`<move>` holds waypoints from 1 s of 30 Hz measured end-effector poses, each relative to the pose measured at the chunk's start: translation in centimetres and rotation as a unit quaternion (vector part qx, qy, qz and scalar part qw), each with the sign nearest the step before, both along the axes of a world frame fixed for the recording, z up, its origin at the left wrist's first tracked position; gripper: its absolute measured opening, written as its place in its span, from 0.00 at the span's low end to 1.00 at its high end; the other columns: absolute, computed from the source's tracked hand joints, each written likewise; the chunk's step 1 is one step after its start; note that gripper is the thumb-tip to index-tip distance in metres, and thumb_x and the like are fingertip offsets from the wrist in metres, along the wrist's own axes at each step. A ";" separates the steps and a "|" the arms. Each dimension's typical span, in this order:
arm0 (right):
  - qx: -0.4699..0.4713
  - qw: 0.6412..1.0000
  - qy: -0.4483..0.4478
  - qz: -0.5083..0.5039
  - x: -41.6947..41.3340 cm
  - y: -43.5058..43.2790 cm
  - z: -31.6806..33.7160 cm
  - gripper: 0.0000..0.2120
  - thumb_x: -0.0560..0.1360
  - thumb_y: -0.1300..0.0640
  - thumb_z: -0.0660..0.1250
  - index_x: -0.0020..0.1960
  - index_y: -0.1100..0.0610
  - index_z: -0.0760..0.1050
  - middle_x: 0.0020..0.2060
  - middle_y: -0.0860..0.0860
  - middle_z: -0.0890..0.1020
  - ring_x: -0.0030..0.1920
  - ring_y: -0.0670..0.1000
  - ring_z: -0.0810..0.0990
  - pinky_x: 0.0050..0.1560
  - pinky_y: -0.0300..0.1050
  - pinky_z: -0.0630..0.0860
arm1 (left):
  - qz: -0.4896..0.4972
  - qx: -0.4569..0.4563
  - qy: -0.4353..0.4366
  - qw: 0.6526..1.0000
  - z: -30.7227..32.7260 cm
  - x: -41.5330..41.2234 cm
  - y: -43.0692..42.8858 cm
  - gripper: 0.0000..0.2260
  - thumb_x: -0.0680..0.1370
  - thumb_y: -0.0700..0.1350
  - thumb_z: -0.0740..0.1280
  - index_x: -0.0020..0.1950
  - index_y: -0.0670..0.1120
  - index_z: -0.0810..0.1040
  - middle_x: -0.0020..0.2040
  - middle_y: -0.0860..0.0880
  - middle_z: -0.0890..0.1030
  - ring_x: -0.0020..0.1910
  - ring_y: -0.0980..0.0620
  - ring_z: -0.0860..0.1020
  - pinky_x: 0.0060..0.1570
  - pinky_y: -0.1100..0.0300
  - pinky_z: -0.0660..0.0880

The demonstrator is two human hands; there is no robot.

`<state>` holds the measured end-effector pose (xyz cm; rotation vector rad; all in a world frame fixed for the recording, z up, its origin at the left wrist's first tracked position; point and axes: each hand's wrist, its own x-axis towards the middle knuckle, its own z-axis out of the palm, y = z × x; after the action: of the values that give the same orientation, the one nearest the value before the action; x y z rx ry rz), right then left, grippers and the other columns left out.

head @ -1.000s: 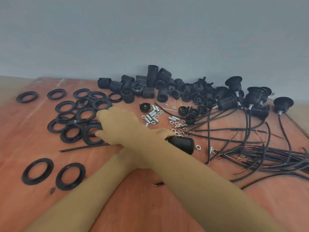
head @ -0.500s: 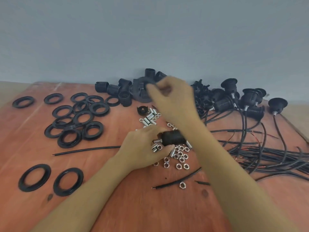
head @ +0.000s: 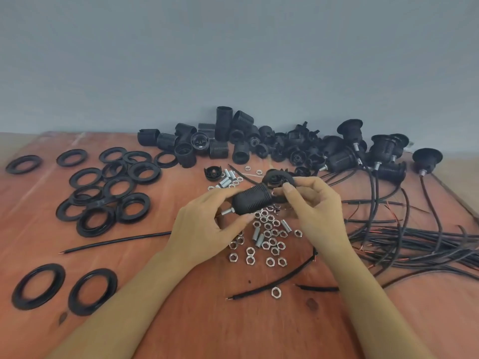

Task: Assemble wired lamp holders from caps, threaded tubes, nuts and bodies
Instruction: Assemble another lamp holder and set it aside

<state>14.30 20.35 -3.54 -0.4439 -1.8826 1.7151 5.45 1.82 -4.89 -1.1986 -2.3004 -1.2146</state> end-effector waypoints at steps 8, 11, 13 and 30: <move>-0.068 0.997 0.024 -0.006 0.4 -0.2 -0.3 0.12 0.77 0.66 0.68 0.53 0.50 0.79 0.40 0.51 0.86 0.31 0.47 0.82 0.26 0.36 0.75 | -0.036 -0.002 0.006 0.999 -0.1 -0.2 -0.1 0.20 0.74 0.58 0.69 0.62 0.48 0.79 0.53 0.58 0.81 0.49 0.63 0.77 0.49 0.59 0.77; 0.000 1.000 0.007 0.020 0.2 -0.9 -0.6 0.09 0.78 0.66 0.67 0.49 0.52 0.80 0.43 0.52 0.86 0.34 0.43 0.82 0.30 0.33 0.74 | -0.060 -0.006 0.007 0.998 -0.2 -0.1 -0.1 0.20 0.74 0.58 0.69 0.61 0.48 0.79 0.52 0.59 0.80 0.48 0.63 0.77 0.48 0.58 0.78; 0.067 0.997 -0.003 0.027 0.2 -1.1 -0.8 0.12 0.80 0.65 0.64 0.49 0.48 0.80 0.43 0.48 0.86 0.35 0.40 0.80 0.33 0.32 0.73 | -0.068 -0.005 0.013 0.998 -0.2 0.0 0.0 0.20 0.74 0.58 0.69 0.60 0.48 0.79 0.51 0.59 0.80 0.46 0.63 0.76 0.46 0.58 0.78; -0.045 0.978 0.011 0.205 1.6 0.5 0.7 0.24 0.71 0.63 0.71 0.66 0.55 0.75 0.56 0.55 0.84 0.57 0.55 0.83 0.57 0.46 0.79 | -0.094 -0.003 0.012 0.996 -0.4 -0.6 -0.5 0.19 0.77 0.56 0.67 0.63 0.46 0.78 0.48 0.54 0.80 0.43 0.54 0.78 0.43 0.55 0.77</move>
<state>15.94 20.84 -2.86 -0.0688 -1.9862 2.0636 4.84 1.27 -5.28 -1.4509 -2.2164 -1.2474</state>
